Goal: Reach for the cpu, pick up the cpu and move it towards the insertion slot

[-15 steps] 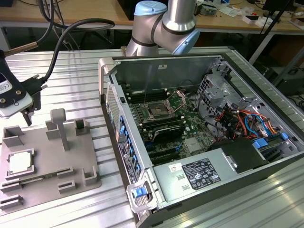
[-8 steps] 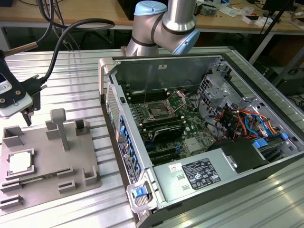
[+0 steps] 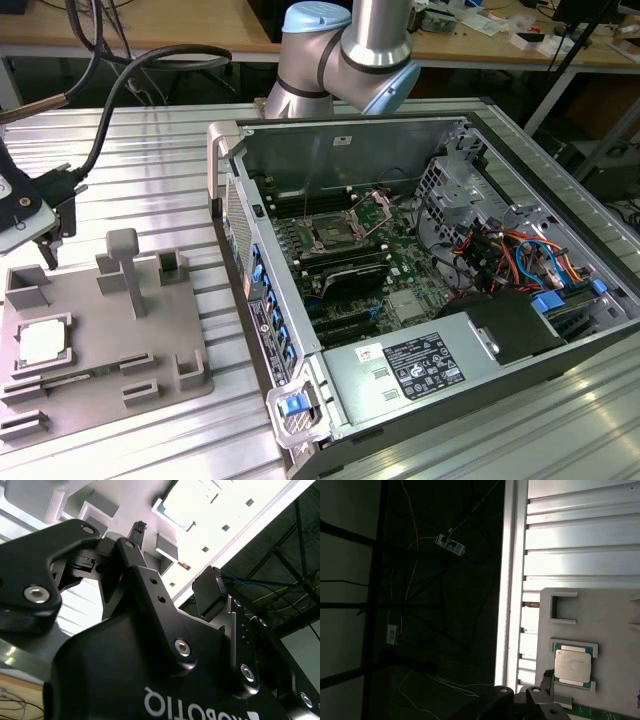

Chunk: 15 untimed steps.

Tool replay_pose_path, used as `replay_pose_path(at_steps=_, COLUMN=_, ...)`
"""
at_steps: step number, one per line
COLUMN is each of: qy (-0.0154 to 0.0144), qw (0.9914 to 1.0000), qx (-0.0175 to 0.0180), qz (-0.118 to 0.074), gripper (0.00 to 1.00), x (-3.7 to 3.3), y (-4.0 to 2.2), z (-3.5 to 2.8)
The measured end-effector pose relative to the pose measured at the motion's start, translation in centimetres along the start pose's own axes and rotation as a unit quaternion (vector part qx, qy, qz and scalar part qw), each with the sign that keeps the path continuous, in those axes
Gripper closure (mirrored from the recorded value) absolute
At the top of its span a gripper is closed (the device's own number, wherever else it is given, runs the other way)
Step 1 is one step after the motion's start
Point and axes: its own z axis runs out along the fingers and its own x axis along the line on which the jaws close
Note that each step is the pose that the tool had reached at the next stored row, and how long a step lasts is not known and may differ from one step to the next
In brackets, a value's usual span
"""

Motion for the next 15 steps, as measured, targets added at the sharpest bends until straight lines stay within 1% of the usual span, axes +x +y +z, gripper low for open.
replay_pose_path(at_steps=6, qy=0.0000, qw=1.00000, qx=0.0000, qz=0.000, gripper=0.34, x=0.19, y=-0.58, z=0.59)
replay_pose_path(at_steps=10, qy=0.0000, qw=1.00000, qx=0.0000, qz=0.000, gripper=0.34, x=0.28, y=-0.80, z=1.09)
replay_pose_path(at_steps=13, qy=0.0000, qw=1.00000, qx=0.0000, qz=0.000, gripper=0.34, x=0.32, y=-0.88, z=1.56)
replay_pose_path(at_steps=14, qy=0.0000, qw=1.00000, qx=0.0000, qz=0.000, gripper=0.34, x=0.35, y=-0.91, z=1.97)
replay_pose_path(at_steps=15, qy=0.0000, qw=1.00000, qx=0.0000, qz=0.000, gripper=0.34, x=0.35, y=-0.93, z=2.12)
